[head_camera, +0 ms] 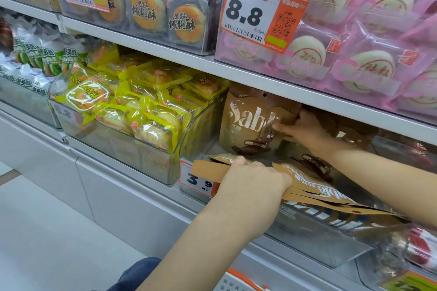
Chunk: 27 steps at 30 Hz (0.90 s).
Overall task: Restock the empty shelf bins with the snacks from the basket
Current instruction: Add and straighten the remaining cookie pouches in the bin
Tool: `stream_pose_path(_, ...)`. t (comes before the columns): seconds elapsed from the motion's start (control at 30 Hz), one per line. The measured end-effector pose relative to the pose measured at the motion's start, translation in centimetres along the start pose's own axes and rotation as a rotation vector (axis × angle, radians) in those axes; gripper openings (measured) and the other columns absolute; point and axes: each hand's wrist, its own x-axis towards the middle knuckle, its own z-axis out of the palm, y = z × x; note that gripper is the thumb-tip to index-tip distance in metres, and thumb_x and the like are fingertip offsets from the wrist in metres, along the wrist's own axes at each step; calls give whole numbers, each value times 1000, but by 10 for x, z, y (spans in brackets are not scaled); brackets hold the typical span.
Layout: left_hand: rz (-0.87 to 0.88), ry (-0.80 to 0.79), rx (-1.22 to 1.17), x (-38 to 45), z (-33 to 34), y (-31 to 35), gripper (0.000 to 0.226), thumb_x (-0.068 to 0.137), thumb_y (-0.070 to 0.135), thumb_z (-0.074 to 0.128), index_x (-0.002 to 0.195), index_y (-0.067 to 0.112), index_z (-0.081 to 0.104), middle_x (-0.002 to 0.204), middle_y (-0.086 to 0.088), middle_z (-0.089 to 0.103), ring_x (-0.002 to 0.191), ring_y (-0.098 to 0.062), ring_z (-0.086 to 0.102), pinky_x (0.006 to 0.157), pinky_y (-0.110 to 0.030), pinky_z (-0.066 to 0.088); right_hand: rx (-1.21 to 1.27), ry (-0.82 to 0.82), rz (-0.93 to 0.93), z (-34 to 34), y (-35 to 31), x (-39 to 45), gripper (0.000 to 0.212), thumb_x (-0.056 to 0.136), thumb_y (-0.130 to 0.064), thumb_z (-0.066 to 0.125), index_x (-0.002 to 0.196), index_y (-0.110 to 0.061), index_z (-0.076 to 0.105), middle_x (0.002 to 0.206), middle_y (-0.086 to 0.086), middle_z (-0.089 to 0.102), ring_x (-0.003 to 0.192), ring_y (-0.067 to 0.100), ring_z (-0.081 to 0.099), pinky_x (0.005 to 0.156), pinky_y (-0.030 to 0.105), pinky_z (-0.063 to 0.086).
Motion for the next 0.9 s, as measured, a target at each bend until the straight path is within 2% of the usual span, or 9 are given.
stream_pose_path(0.07, 5, 10, -3, 0, 1, -1, 29, 85, 11, 57, 107, 30, 55, 94, 5, 61, 94, -20, 56, 78, -35, 30, 54, -44, 38, 2, 9, 5, 17, 85, -10, 68, 101, -12, 64, 114, 13, 65, 104, 27, 64, 79, 31, 54)
stream_pose_path(0.23, 11, 27, 14, 0, 5, -2, 36, 85, 12, 56, 115, 32, 53, 105, 5, 61, 101, -20, 55, 84, -36, 32, -110, 49, 57, 6, 10, 21, 29, 85, -22, 69, 103, 1, 65, 103, 20, 68, 96, 33, 66, 84, 44, 56)
stream_pose_path(0.33, 22, 39, -1, -1, 4, -2, 35, 88, 13, 52, 117, 31, 52, 111, 5, 61, 106, -19, 53, 86, -37, 31, -17, -3, 125, -1, 8, 11, 29, 84, -15, 71, 108, -4, 61, 110, 15, 66, 95, 28, 67, 79, 36, 58)
stream_pose_path(0.43, 26, 74, -8, -2, 4, -1, 33, 88, 15, 52, 117, 31, 51, 113, 6, 60, 109, -18, 52, 88, -36, 30, 12, -70, 234, -13, 11, -17, 39, 82, -16, 73, 112, -9, 49, 103, 10, 60, 87, 22, 67, 68, 29, 58)
stream_pose_path(0.53, 52, 81, 13, -3, 3, 4, 37, 89, 16, 55, 123, 29, 47, 122, 7, 56, 115, -17, 49, 91, -35, 30, -82, -96, 83, -26, 6, -50, 25, 84, -24, 71, 97, -15, 52, 96, 5, 60, 81, 17, 66, 61, 25, 58)
stream_pose_path(0.63, 101, 126, 29, -4, 0, 7, 53, 76, 15, 68, 126, 24, 53, 117, 7, 63, 106, -17, 59, 84, -34, 42, -148, -406, -276, -39, -18, -78, 18, 88, -32, 63, 104, -26, 60, 106, -8, 65, 98, 7, 64, 83, 19, 51)
stream_pose_path(0.73, 108, 183, 7, -7, 1, 5, 47, 49, 16, 82, 93, 27, 70, 80, 10, 70, 76, -13, 67, 65, -25, 50, -265, -839, -415, -36, -40, -92, 31, 94, -37, 51, 120, -23, 61, 120, -11, 63, 113, 2, 57, 98, 20, 43)
stream_pose_path(0.8, 71, 263, -11, -12, -3, 5, 31, 49, 13, 80, 75, 25, 67, 66, 7, 65, 65, -16, 63, 55, -24, 45, -332, -916, -407, -30, -47, -93, 36, 95, -42, 46, 120, -21, 62, 118, -6, 64, 110, 9, 58, 100, 30, 44)
stream_pose_path(0.9, 40, 374, 0, -24, -10, 0, 6, 66, 16, 61, 70, 21, 61, 65, 5, 60, 62, -20, 57, 50, -27, 39, -467, -930, -427, -33, -52, -88, 33, 95, -43, 48, 120, -26, 60, 111, -6, 64, 100, 4, 59, 92, 22, 46)
